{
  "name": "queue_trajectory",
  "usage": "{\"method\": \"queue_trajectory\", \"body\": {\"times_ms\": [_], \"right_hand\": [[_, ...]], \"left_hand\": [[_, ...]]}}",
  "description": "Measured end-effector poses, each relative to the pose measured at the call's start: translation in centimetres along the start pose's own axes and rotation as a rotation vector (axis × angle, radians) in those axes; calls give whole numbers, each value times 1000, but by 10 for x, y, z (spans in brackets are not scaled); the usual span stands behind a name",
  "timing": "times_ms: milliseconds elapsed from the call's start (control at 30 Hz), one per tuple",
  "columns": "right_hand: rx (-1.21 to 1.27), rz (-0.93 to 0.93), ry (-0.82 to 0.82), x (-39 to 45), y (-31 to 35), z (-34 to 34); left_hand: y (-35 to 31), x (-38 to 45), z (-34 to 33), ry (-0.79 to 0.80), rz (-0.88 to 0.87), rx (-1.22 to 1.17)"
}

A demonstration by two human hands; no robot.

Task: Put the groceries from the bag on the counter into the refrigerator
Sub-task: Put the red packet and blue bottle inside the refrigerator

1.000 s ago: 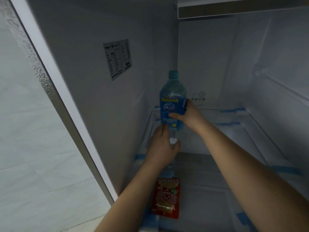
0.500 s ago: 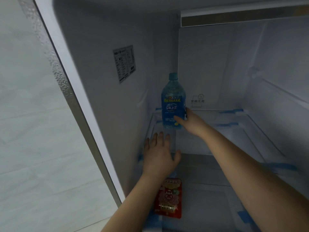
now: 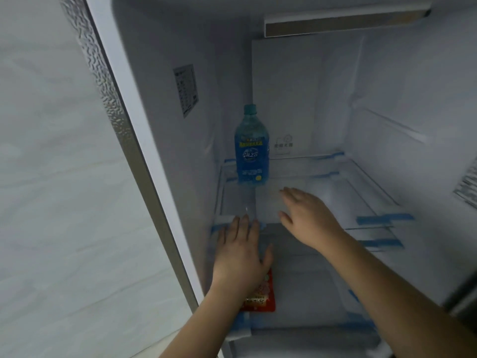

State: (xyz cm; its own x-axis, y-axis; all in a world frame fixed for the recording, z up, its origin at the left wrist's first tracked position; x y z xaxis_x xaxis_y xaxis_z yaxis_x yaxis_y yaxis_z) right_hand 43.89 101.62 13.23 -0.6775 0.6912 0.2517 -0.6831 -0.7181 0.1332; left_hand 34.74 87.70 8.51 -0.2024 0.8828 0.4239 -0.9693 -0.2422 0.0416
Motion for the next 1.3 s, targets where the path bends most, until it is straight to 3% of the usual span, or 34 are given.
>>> {"method": "queue_trajectory", "body": {"times_ms": [133,400,667,933,1300], "right_hand": [[-88,-31,-88,-30,-1,4],[-158,-80,-43,-94,-6,-2],[-87,-84,-53,-152,-16,0],[-18,-19,93,-223,-15,-36],[126,364,308,-312,94,-59]], "left_hand": [[-10,-14,-3,-10,-63,-53],[-37,-41,5,13,-158,-61],[-72,-75,26,77,-114,-29],[-111,-173,9,338,64,5],[-86,-343,72,412,490,35]]}}
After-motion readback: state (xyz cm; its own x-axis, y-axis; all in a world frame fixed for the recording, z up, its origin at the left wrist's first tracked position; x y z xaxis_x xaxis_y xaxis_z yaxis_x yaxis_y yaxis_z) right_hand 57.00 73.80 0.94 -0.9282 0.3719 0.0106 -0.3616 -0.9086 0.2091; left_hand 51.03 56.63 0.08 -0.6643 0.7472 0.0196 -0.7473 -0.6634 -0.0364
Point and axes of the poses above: each hand's wrist, its own x-axis towards the middle knuckle, its own z-axis out of the back of the hand, y = z × x, the point moved 4 cm from there along x, towards the middle knuckle, and after that the axes turned 11 degrees about -z, right-handed, at the moved point
